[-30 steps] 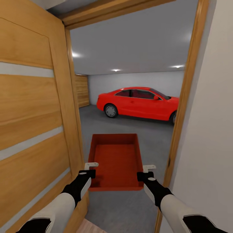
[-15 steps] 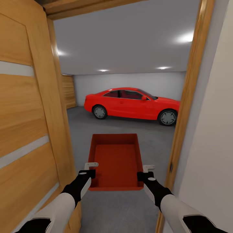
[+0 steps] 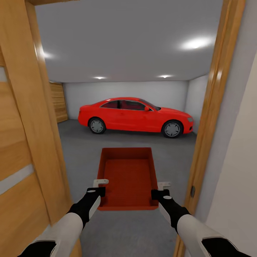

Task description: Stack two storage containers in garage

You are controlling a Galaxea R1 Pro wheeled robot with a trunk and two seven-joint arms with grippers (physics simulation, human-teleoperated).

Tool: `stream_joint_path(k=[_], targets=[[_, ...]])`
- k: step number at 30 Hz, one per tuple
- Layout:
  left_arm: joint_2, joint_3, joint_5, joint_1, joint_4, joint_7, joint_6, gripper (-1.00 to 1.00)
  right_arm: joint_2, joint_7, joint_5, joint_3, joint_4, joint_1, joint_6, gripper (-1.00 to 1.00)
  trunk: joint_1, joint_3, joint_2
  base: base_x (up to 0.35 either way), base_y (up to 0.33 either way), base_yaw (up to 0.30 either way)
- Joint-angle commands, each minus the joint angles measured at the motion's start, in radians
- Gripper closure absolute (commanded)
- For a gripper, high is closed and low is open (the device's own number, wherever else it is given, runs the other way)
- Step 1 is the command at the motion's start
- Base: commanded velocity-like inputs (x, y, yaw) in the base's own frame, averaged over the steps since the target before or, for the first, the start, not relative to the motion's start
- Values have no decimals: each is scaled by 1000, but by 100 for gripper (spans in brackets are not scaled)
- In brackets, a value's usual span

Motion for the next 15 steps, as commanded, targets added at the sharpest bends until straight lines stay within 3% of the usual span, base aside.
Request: stream_joint_path(k=[1,10,15], targets=[[-2,2,0,0,-4,-3,-70,100,9,-1,-12,-1,3,0,2,100,1,0,-1,245,217,-252],[-1,2,0,0,-4,-3,-70,100,9,-1,-12,-1,3,0,2,100,1,3,-1,245,215,-245],[-1,2,0,0,-4,-3,-71,100,9,-1,-12,-1,3,0,1,100,1,4,-1,217,179,-70]])
